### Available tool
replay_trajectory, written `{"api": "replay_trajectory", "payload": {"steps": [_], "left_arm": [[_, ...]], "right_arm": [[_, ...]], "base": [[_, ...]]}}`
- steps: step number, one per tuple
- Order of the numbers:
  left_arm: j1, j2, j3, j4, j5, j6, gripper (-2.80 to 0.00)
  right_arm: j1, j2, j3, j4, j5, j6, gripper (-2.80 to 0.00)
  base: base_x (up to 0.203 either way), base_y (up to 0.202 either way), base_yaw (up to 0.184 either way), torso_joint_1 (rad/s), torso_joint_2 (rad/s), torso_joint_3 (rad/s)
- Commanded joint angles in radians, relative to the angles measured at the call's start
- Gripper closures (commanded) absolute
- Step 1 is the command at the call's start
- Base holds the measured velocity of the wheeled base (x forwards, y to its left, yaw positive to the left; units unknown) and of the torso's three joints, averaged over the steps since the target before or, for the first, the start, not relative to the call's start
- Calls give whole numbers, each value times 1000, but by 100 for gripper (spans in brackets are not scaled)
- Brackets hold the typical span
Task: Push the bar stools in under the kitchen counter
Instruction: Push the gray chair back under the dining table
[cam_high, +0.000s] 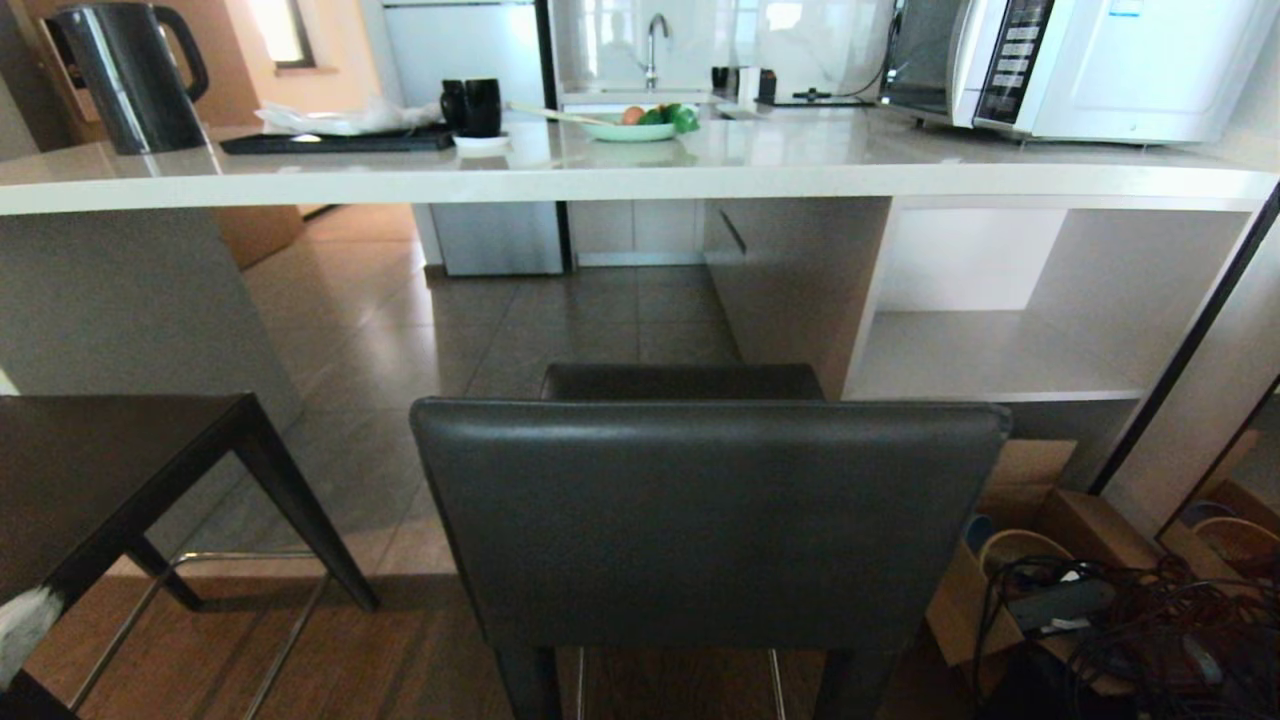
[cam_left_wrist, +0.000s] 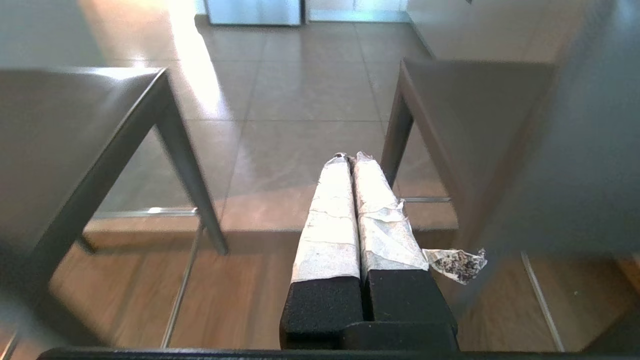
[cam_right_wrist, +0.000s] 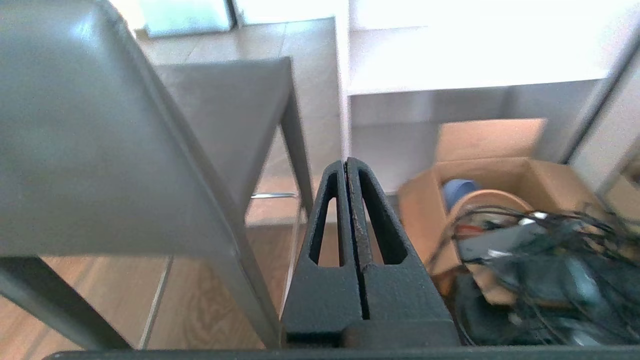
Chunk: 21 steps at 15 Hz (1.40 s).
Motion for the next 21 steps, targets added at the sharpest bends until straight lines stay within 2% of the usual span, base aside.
{"api": "replay_trajectory", "payload": {"steps": [1, 4, 6, 7, 10, 12, 17, 21], "left_arm": [[-24, 360, -10, -220, -1, -2, 0], [-86, 708, -21, -603, -3, -1, 0], [-163, 865, -26, -824, -2, 1, 0], [-216, 910, -33, -886, -1, 3, 0], [-335, 942, -46, -925, 31, 12, 0], [-402, 948, -53, -927, 79, 13, 0], [-439, 1005, -70, -949, 110, 13, 0], [-447, 1103, -81, -1047, 113, 14, 0]], "right_arm": [[29, 345, -8, -205, 2, -2, 0], [104, 675, -12, -562, 4, -28, 0], [188, 798, -22, -715, 6, -38, 0], [223, 832, -39, -760, 5, -41, 0], [268, 858, -59, -805, 6, -45, 0], [296, 851, -54, -806, 8, -46, 0], [318, 850, -44, -806, 6, -47, 0], [333, 880, -59, -806, 8, -48, 0]], "base": [[0, 0, 0, 0, 0, 0], [0, 0, 0, 0, 0, 0], [0, 0, 0, 0, 0, 0], [0, 0, 0, 0, 0, 0], [0, 0, 0, 0, 0, 0], [0, 0, 0, 0, 0, 0], [0, 0, 0, 0, 0, 0], [0, 0, 0, 0, 0, 0]]}}
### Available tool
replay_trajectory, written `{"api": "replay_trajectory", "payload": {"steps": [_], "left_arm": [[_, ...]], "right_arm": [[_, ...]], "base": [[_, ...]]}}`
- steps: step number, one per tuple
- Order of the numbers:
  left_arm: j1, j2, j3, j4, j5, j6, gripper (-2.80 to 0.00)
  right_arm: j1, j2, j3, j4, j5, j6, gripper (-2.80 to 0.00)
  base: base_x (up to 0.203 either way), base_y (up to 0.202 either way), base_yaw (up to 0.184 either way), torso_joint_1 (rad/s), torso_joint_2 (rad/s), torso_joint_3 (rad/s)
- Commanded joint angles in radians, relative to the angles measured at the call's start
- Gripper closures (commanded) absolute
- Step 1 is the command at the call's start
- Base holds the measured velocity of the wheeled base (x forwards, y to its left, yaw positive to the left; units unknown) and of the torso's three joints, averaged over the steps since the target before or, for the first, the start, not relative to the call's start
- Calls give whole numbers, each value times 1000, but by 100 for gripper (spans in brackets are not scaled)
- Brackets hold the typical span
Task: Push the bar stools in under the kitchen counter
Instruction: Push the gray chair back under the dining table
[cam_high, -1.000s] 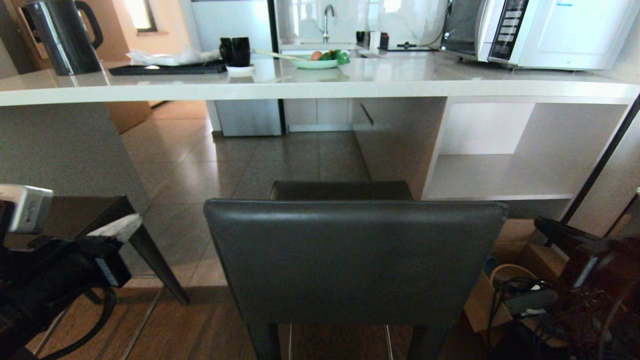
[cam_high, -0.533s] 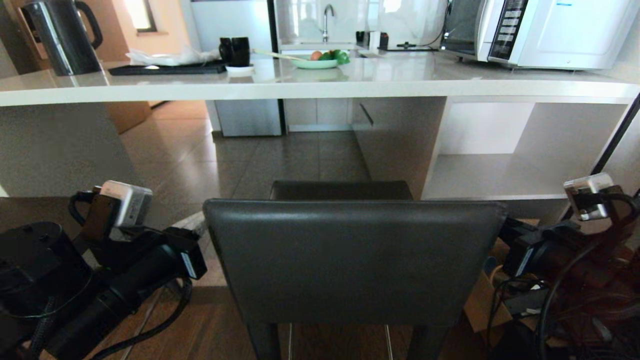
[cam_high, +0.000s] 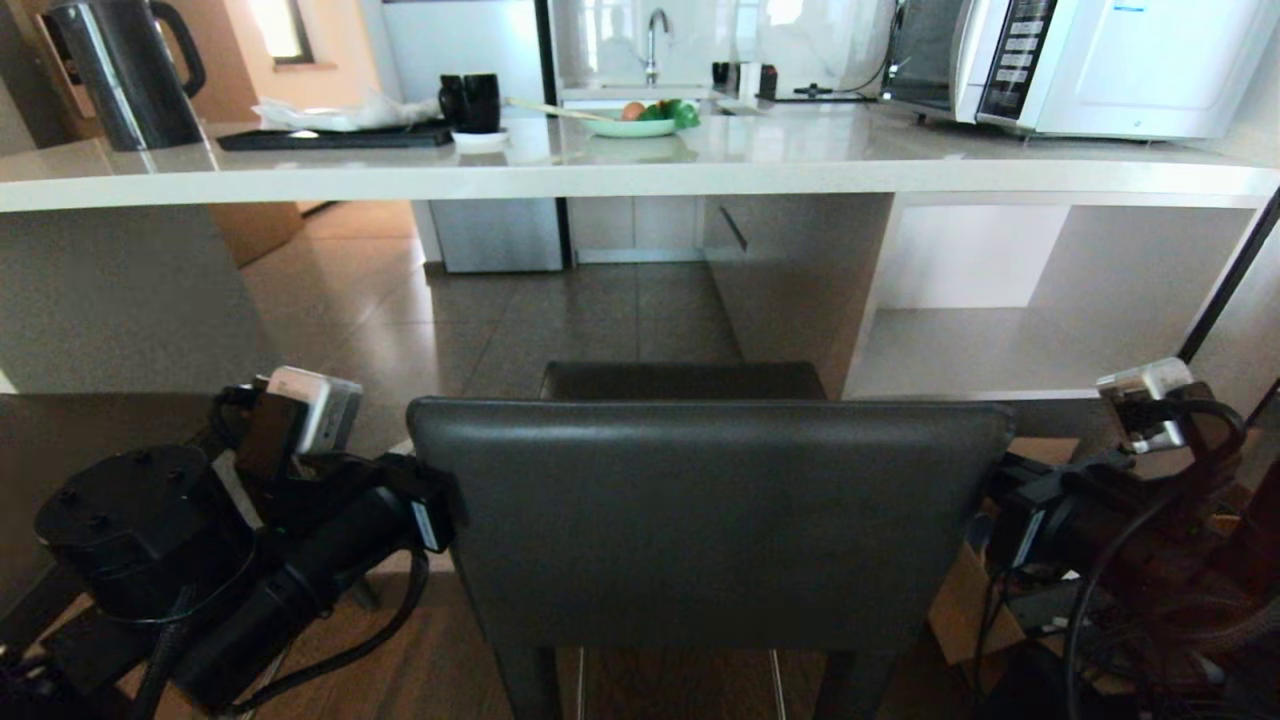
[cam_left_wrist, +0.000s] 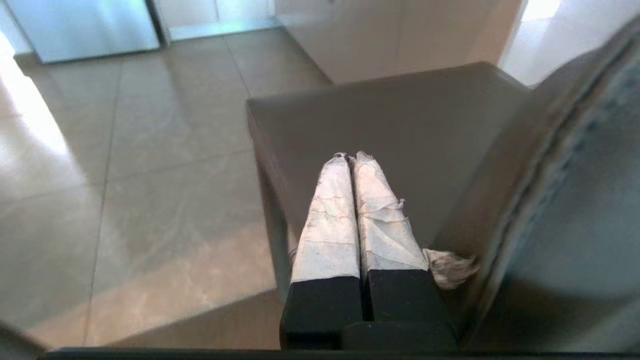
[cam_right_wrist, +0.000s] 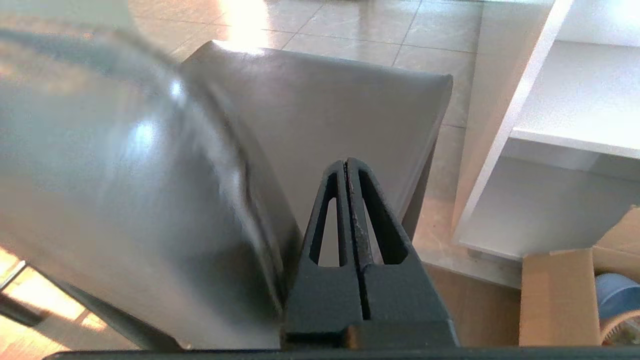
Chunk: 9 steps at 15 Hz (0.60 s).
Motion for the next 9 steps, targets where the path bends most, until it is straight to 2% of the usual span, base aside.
{"api": "replay_trajectory", "payload": {"steps": [1, 3, 5, 9], "left_arm": [[-7, 74, -18, -37, 2, 4, 0], [-16, 104, -33, -92, 3, 29, 0], [-22, 98, -7, -95, 12, 28, 0], [-22, 94, 26, -100, 20, 31, 0]], "right_arm": [[3, 24, -21, -6, 1, -2, 0], [6, 27, -30, -6, 1, -5, 0], [22, 27, -15, -6, -2, -5, 0], [98, 30, -11, -6, -4, -5, 0]], "base": [[0, 0, 0, 0, 0, 0], [0, 0, 0, 0, 0, 0], [0, 0, 0, 0, 0, 0], [0, 0, 0, 0, 0, 0]]}}
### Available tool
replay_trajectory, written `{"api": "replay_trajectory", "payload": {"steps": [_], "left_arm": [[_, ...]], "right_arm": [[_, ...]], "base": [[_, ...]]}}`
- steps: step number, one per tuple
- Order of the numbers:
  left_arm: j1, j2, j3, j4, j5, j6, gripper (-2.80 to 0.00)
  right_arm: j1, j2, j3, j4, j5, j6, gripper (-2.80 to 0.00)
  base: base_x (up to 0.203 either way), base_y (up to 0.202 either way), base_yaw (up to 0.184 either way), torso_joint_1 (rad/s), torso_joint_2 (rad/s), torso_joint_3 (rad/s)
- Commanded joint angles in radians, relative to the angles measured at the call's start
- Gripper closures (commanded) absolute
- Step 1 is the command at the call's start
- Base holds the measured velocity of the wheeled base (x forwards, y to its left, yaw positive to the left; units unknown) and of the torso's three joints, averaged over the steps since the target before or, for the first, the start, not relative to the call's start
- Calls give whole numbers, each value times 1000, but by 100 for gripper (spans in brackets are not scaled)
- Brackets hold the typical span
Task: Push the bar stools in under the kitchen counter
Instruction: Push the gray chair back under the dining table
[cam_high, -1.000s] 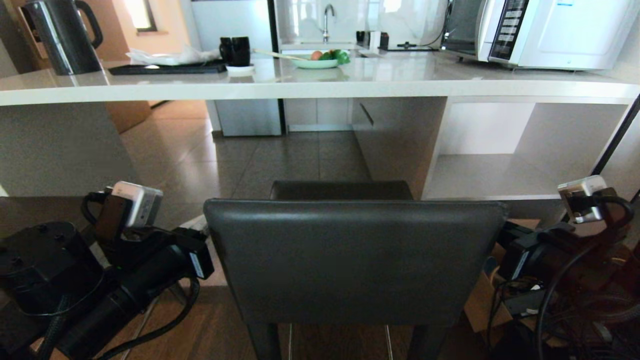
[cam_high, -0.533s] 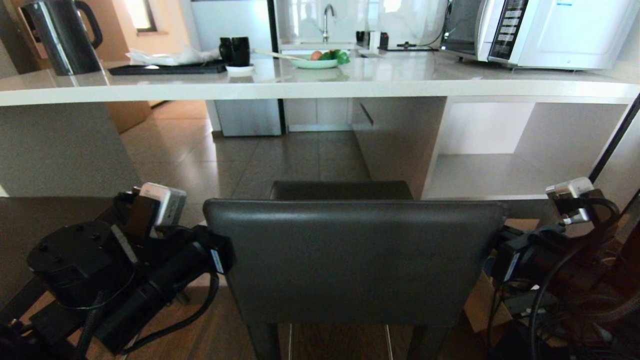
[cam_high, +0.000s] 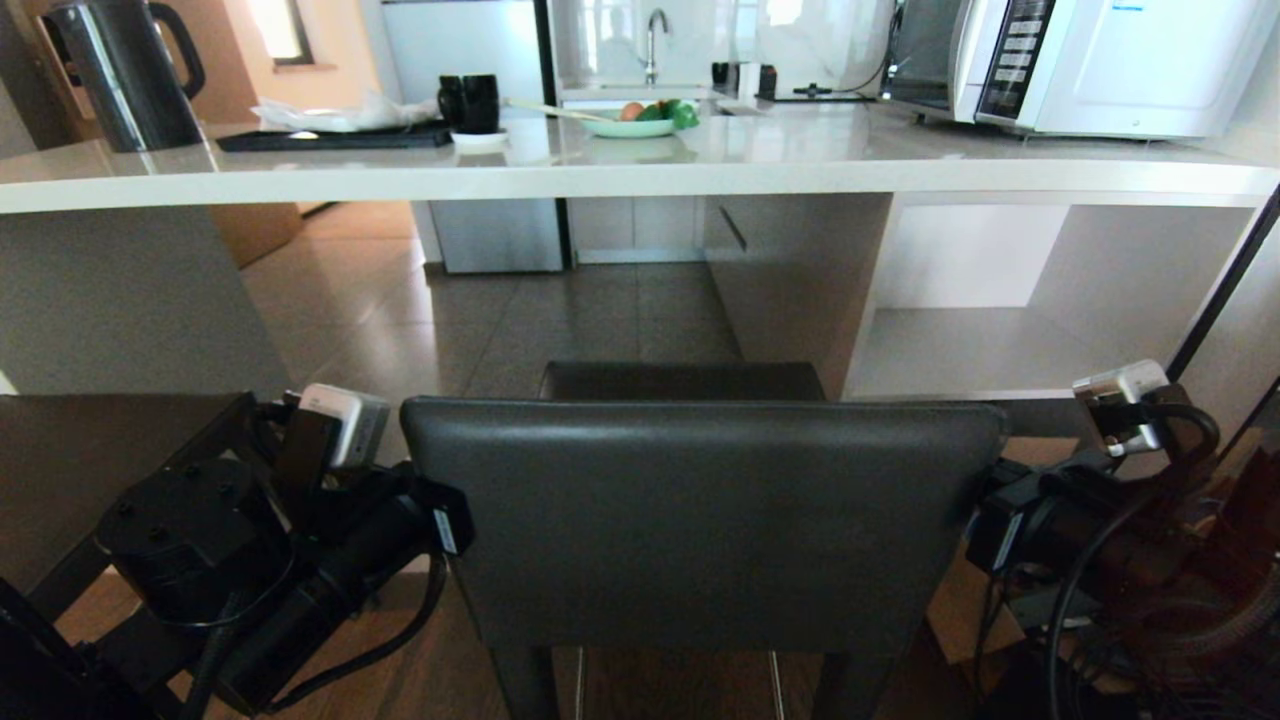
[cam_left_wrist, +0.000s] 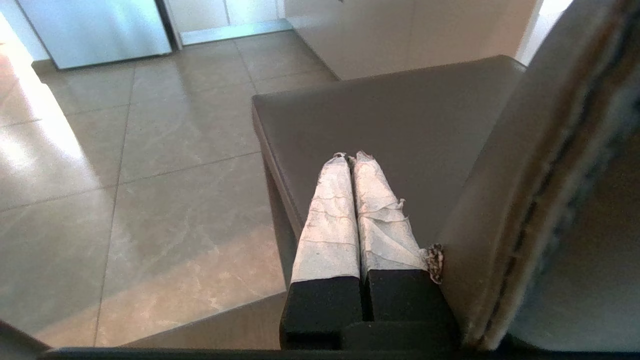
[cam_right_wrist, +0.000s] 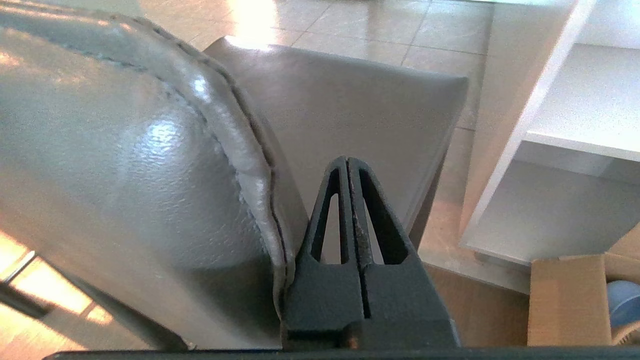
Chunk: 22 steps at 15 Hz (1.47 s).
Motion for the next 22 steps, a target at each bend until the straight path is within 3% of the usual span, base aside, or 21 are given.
{"api": "replay_trajectory", "payload": {"steps": [1, 11, 18, 22], "left_arm": [[-2, 2, 4, -11, -2, 2, 0], [-2, -12, 20, -11, -5, 21, 0], [-5, -13, 25, -11, -11, 20, 0], [-15, -12, 33, -11, -11, 22, 0]], "right_arm": [[16, 3, -2, -3, 7, 0, 0], [16, 14, -8, -10, -3, -1, 0], [17, 14, 1, -10, -5, -25, 0], [17, 11, 7, -10, -5, -25, 0]], "base": [[0, 0, 0, 0, 0, 0], [0, 0, 0, 0, 0, 0], [175, 0, 2, -1, -1, 6], [21, 0, 1, 2, -1, 2]]}}
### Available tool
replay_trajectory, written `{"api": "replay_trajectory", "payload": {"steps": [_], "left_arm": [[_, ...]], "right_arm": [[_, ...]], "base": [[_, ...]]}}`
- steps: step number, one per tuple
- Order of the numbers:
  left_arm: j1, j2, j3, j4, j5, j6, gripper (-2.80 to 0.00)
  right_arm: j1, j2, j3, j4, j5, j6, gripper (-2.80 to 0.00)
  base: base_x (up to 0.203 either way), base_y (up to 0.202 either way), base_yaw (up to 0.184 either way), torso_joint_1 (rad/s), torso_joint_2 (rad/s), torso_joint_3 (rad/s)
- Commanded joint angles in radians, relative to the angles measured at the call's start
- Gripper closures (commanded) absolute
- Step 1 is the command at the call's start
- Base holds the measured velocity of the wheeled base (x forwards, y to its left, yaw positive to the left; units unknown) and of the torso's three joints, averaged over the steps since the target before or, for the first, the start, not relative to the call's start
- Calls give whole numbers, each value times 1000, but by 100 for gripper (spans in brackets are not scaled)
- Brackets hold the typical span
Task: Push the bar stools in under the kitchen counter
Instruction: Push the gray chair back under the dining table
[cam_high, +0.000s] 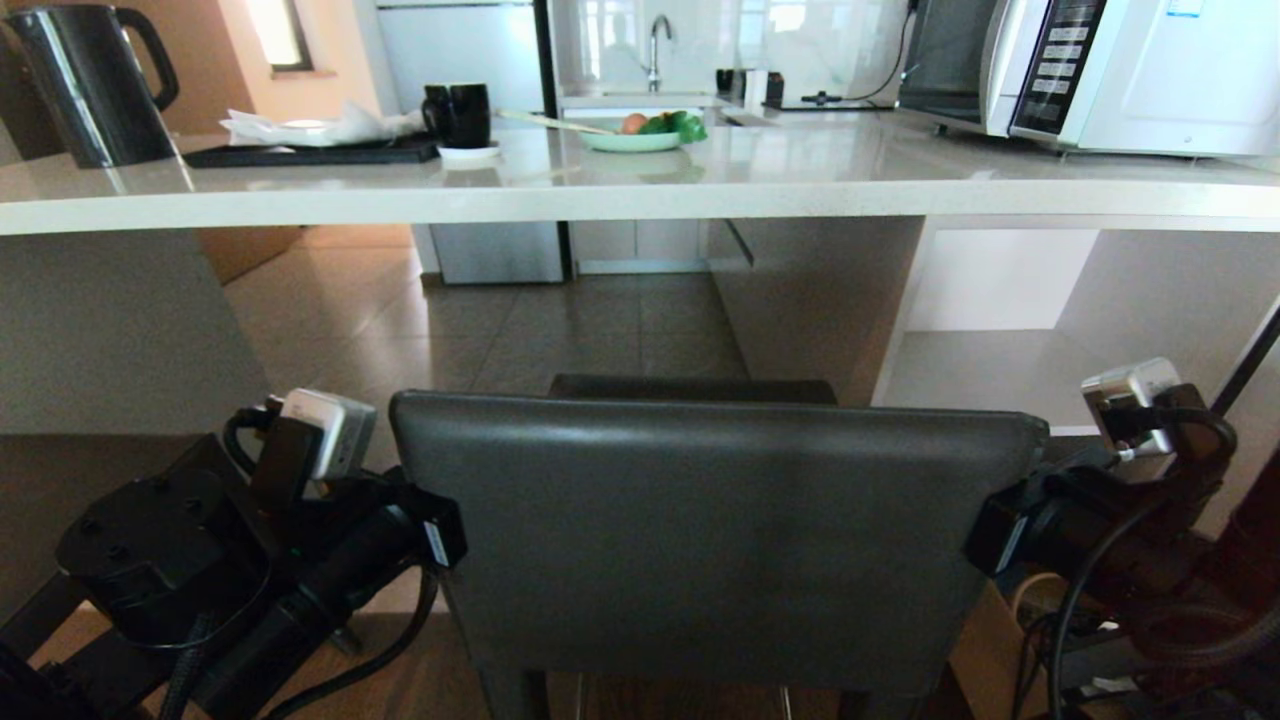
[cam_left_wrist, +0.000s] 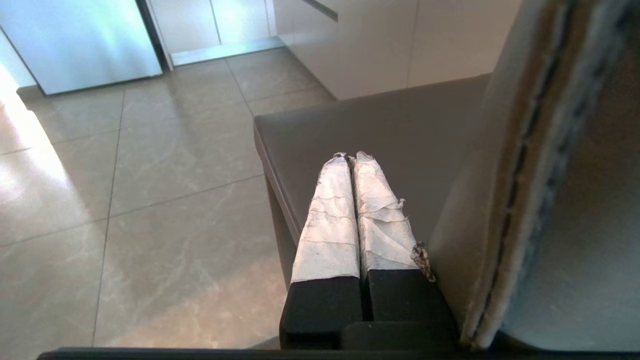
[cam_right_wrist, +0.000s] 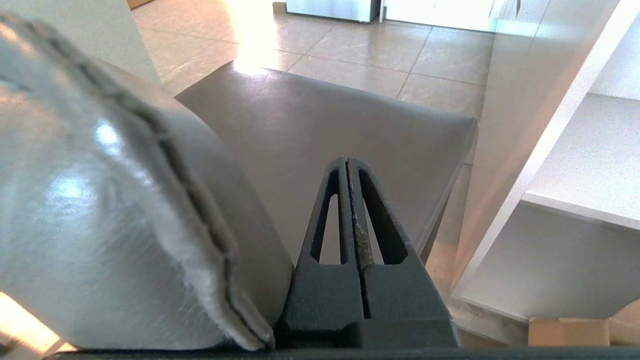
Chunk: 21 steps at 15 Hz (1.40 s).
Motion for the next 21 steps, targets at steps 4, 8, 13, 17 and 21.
{"api": "replay_trajectory", "payload": {"steps": [4, 8, 13, 17, 21], "left_arm": [[-21, -11, 6, -6, 8, 2, 0], [-139, -110, 9, -6, 10, 9, 0], [-286, -131, 98, -6, 37, 12, 0], [-310, -113, 108, -6, 50, 10, 0], [-306, -56, 94, -6, 53, 8, 0]], "right_arm": [[15, -8, 34, -7, 1, -1, 0], [84, -20, 8, -62, 1, -23, 0], [130, -11, -20, -72, 7, -53, 0], [137, 3, 7, -72, 5, -52, 0], [131, 35, 131, -72, 4, -50, 0]], "base": [[0, 0, 0, 0, 0, 0], [0, 0, 0, 0, 0, 0], [0, 0, 0, 0, 0, 0], [0, 0, 0, 0, 0, 0], [0, 0, 0, 0, 0, 0]]}}
